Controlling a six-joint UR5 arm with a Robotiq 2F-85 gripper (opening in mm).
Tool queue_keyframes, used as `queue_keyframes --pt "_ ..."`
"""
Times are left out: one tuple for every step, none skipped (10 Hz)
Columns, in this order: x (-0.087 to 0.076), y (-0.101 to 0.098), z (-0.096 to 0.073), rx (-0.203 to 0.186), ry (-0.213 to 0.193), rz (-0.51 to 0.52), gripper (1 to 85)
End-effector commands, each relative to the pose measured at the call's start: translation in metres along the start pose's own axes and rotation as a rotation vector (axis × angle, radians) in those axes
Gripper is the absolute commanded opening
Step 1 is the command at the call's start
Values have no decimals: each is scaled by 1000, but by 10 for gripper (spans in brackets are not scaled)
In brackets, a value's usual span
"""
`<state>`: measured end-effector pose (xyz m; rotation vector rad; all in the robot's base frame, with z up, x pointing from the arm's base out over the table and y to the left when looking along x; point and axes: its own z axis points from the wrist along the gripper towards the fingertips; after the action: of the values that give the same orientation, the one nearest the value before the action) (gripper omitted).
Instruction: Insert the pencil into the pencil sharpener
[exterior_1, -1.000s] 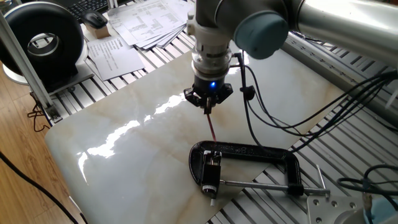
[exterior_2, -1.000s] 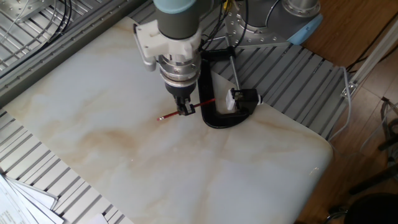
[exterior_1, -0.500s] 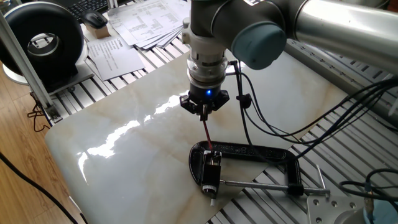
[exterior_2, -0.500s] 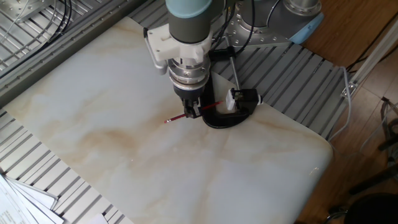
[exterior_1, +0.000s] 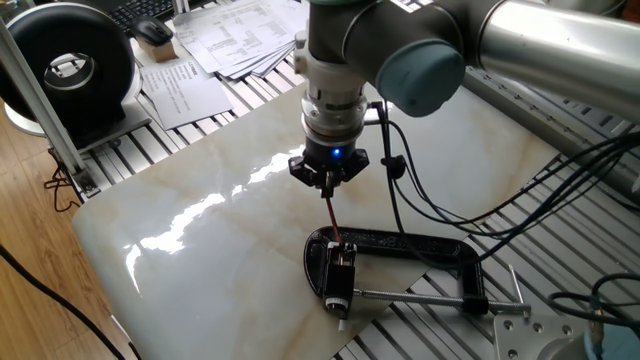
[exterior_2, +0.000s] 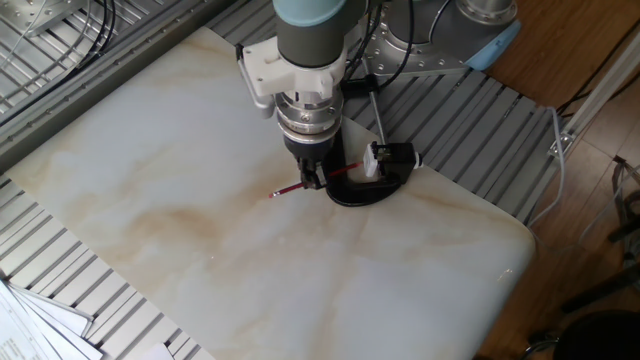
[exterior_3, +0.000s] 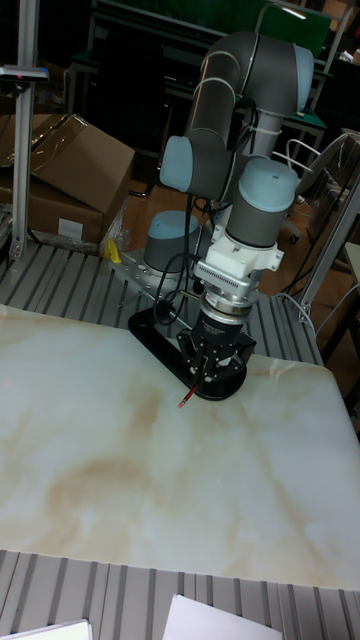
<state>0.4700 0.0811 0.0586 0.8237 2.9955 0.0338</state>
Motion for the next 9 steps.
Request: queue_keyframes --pt "3 0 -1 -11 0 1 13" --pt "2 -1 0 -15 -6 -2 13" --pt "2 -4 2 -14 -10 -4 13" --pt "2 -4 3 -19 -12 -3 13" --pt "4 -4 5 -19 -14 -2 13" --pt "5 -1 6 -22 -15 1 13" --pt "6 0 7 -22 -18 3 13" --pt "6 0 7 -20 -18 3 13" --pt "7 0 6 -20 -18 3 13"
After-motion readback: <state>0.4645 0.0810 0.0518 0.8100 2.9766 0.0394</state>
